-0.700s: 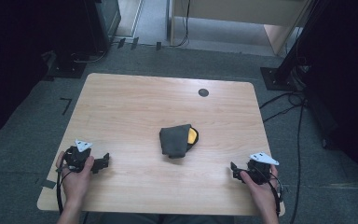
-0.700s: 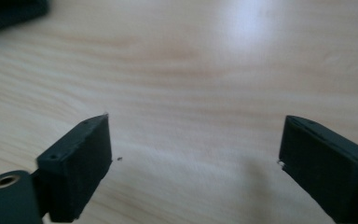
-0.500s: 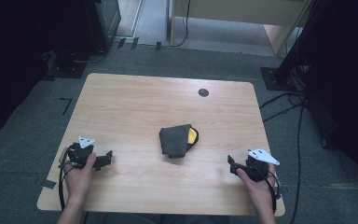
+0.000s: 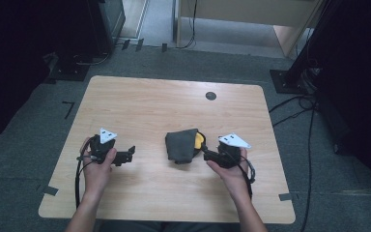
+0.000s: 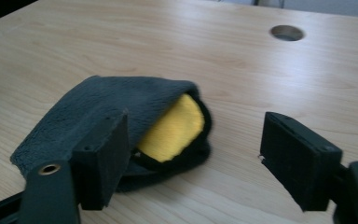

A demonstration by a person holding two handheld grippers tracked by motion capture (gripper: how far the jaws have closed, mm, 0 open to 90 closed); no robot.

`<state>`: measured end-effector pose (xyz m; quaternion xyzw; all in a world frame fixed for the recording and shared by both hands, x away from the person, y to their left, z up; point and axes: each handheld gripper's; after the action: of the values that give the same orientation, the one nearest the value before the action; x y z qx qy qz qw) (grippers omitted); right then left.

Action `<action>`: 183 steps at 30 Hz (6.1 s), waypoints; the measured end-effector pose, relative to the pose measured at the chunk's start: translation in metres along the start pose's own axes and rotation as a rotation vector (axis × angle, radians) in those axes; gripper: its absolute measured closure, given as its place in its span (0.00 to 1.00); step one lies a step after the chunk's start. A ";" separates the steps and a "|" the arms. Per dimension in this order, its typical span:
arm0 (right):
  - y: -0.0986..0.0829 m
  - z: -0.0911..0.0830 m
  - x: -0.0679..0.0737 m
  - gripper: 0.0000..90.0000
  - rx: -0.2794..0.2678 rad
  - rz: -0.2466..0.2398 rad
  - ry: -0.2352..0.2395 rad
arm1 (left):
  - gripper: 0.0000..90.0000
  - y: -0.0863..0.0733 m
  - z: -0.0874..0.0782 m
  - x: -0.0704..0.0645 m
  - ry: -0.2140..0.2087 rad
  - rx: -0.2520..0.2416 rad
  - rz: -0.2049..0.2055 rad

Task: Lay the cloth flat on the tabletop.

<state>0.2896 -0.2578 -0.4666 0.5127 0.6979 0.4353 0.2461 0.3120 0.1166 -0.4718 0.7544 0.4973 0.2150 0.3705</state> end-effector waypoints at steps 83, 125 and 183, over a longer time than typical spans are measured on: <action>-0.033 0.034 0.081 0.66 0.079 -0.133 0.106 | 0.71 -0.006 0.015 -0.061 -0.364 -0.073 0.015; 0.090 -0.105 0.077 0.99 -0.385 -0.103 0.184 | 0.94 0.094 -0.074 -0.091 -0.433 -0.263 0.260; -0.047 0.037 0.135 0.56 0.183 -0.265 0.233 | 0.86 0.004 0.059 -0.023 -0.053 0.024 -0.042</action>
<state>0.2474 -0.1241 -0.5116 0.3829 0.8197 0.3901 0.1711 0.3452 0.0741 -0.5053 0.7538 0.5055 0.1811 0.3787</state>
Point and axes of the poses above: each handheld gripper's, and its own axes: z roughly forward along the jaws, y roughly out of its top, x roughly to its left, and after that the axes turned 1 degree about -x, right-handed
